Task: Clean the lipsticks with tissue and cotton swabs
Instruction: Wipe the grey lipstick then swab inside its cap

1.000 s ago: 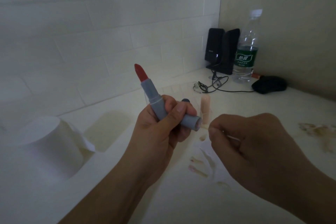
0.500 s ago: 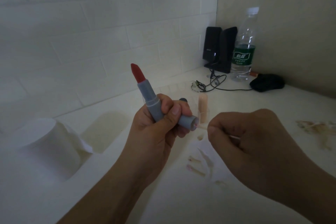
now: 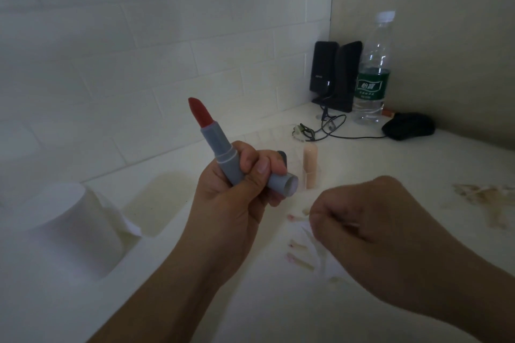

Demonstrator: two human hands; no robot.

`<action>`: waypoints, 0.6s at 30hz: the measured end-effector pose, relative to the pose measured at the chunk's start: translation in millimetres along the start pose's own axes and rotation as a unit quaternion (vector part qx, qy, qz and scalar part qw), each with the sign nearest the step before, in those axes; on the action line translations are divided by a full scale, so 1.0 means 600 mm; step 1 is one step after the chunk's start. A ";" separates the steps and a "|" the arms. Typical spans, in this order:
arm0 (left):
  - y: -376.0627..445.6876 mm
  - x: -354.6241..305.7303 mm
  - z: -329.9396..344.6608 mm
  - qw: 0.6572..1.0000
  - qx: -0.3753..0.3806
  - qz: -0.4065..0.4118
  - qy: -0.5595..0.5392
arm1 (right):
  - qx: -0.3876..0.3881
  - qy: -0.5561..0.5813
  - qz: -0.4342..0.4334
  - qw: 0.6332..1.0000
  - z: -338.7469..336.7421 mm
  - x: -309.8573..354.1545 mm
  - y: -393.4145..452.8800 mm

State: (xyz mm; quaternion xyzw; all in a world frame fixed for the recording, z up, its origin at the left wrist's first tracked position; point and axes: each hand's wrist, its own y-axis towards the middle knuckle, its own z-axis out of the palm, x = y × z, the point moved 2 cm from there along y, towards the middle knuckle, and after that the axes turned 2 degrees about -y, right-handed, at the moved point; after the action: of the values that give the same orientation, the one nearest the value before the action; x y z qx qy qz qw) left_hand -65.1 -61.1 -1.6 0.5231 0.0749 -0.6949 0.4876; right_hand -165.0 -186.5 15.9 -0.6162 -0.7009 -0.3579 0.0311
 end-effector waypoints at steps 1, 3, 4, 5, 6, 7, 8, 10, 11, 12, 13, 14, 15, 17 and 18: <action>0.001 -0.001 -0.001 1.000 0.000 0.002 0.001 | -0.004 0.027 -0.002 1.000 -0.002 0.003 -0.001; 0.003 -0.002 -0.002 1.000 -0.001 0.001 0.000 | -0.055 0.063 -0.001 0.997 -0.014 0.002 -0.001; 0.004 -0.001 -0.003 1.000 0.000 0.001 0.001 | -0.080 0.058 -0.003 0.995 -0.020 0.001 0.000; 0.003 0.000 -0.003 1.000 0.000 0.003 0.003 | -0.094 0.047 -0.009 0.994 -0.023 0.000 0.002; 0.002 0.000 -0.002 1.000 0.001 0.005 0.007 | -0.098 0.035 -0.017 0.994 -0.023 -0.001 0.003; 0.001 0.001 -0.001 1.000 0.004 0.006 0.011 | -0.095 0.023 -0.020 0.995 -0.020 -0.002 0.004; 0.000 0.001 0.000 1.000 0.008 0.007 0.013 | -0.091 0.011 -0.019 0.996 -0.016 -0.004 0.004; 0.000 0.002 0.002 1.000 0.013 0.008 0.012 | -0.093 -0.007 -0.016 0.996 -0.010 -0.007 0.003; -0.001 0.001 0.002 1.000 0.012 0.009 0.010 | -0.092 -0.010 -0.015 0.996 -0.009 -0.009 0.002; 0.000 0.001 0.001 1.000 0.010 0.009 0.009 | -0.091 -0.011 -0.015 0.996 -0.008 -0.010 0.002; 0.000 0.000 0.000 1.000 0.007 0.010 0.010 | -0.088 -0.012 -0.014 0.996 -0.007 -0.011 0.002; 0.001 -0.001 0.000 1.000 0.005 0.011 0.012 | -0.086 -0.015 -0.012 0.996 -0.006 -0.012 0.002; 0.001 -0.001 -0.001 1.000 0.004 0.012 0.013 | -0.082 -0.017 -0.010 0.996 -0.005 -0.011 0.003; 0.002 -0.001 -0.001 1.000 0.003 0.014 0.016 | -0.071 -0.014 -0.015 0.997 -0.002 -0.008 0.003; 0.001 -0.001 -0.001 1.000 0.004 0.016 0.019 | -0.062 -0.009 -0.022 0.998 0.000 -0.005 0.002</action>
State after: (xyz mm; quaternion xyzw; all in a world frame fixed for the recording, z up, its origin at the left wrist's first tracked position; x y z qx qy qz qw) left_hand -64.2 -60.9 -0.9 0.5394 0.0730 -0.6771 0.4952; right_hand -163.1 -189.2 15.1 -0.6042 -0.6913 -0.3956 -0.0211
